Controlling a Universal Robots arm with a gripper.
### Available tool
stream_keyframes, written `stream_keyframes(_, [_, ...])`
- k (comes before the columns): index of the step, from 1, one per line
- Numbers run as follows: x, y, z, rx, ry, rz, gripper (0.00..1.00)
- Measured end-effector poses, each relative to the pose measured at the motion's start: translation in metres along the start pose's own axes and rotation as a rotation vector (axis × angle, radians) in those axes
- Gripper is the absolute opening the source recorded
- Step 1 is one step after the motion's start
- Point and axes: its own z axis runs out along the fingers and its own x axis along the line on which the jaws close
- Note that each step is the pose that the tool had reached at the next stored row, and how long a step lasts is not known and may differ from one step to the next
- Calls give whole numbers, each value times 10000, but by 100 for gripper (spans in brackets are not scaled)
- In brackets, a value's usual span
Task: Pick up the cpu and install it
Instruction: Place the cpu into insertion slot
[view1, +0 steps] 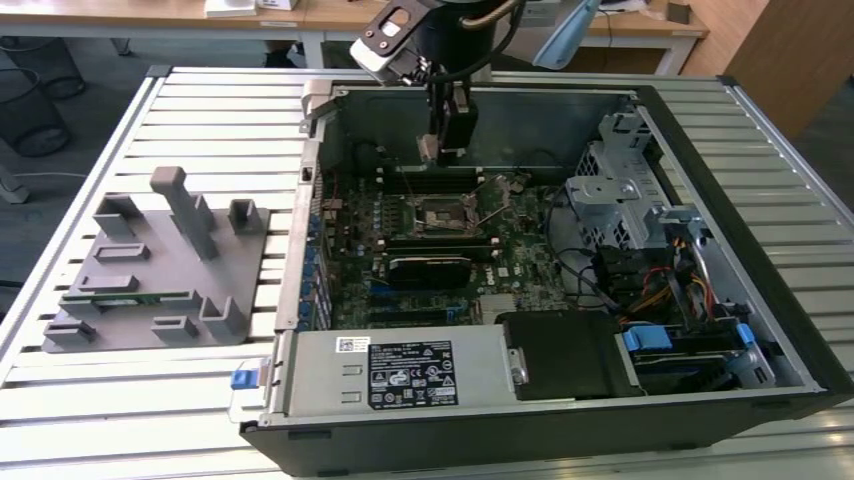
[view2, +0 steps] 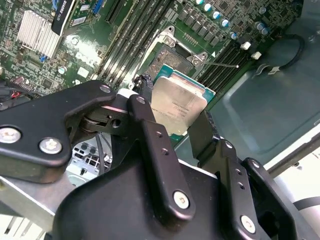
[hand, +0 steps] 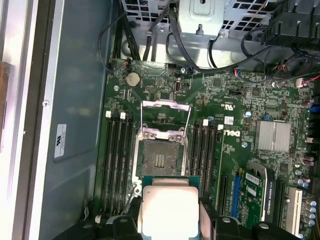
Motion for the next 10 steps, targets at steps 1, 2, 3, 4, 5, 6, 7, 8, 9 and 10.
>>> stream_keyframes(1, [0,0,1,-1,2,0,54])
stream_keyframes(2, [0,0,2,-2,3,-1,54])
stream_keyframes(3, [0,0,2,-3,4,0,54])
stream_keyframes(4, [0,0,2,-2,3,-1,54])
stream_keyframes(5, [0,0,4,-3,3,0,54])
stream_keyframes(6, [0,0,7,-4,5,0,54])
stream_keyframes(7, [0,0,12,-5,6,0,54])
stream_keyframes(8, [0,0,17,-3,5,0,54])
stream_keyframes(9, [0,0,24,-3,4,0,54])
stream_keyframes(10, [0,0,32,-3,3,-1,54])
